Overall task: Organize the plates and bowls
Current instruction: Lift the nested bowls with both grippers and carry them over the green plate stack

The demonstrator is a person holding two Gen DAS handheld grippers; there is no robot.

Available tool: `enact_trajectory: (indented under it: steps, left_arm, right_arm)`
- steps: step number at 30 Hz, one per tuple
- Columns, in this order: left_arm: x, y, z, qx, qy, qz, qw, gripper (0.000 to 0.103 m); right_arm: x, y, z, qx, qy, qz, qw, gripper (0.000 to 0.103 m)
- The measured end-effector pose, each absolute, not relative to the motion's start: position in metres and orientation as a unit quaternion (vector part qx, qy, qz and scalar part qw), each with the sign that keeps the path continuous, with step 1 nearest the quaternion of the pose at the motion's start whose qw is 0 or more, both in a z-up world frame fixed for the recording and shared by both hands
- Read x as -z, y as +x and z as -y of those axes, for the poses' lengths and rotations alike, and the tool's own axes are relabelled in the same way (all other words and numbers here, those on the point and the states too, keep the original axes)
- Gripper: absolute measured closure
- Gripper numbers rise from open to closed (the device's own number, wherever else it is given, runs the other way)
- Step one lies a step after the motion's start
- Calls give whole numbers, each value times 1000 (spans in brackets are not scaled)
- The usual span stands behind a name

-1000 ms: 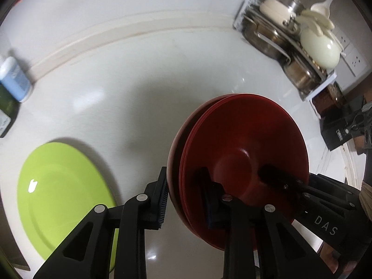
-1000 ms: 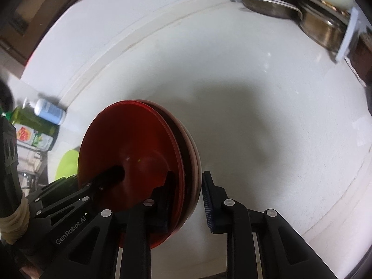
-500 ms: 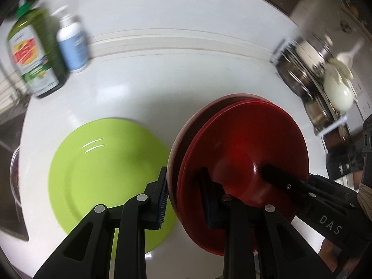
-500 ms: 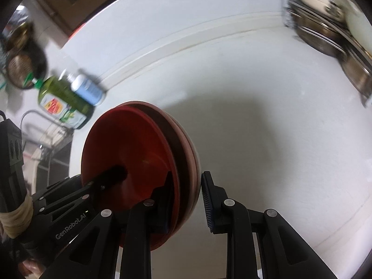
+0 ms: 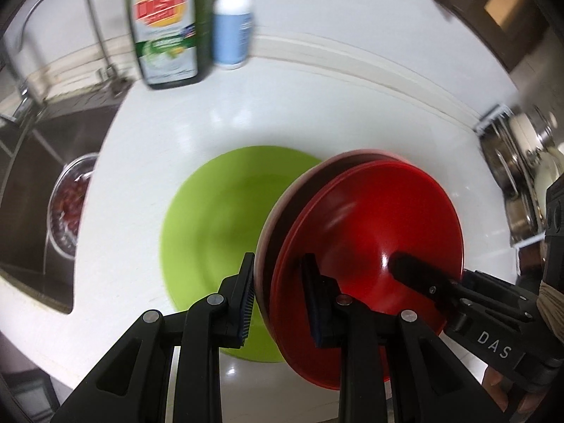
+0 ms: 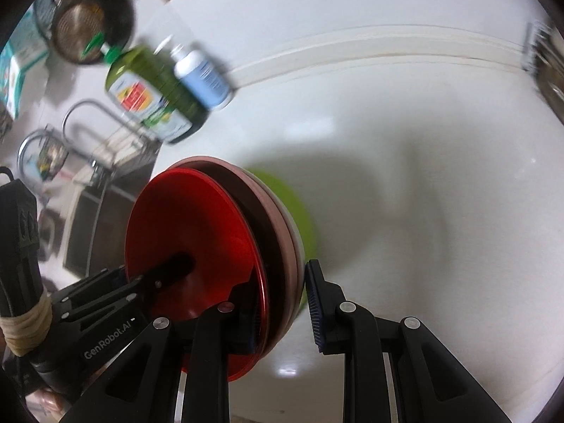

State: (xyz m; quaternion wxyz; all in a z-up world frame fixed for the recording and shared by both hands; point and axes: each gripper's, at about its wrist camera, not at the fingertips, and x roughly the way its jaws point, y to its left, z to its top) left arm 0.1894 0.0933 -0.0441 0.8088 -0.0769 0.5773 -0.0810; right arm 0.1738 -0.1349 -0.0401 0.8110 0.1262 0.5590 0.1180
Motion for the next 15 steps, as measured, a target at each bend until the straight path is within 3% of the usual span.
enact_trajectory:
  steps: [15]
  left_arm:
    - [78,207,-127,53,-96,-615,781,77]
  right_arm:
    - [81,196,80,-161,118,-626,754,79]
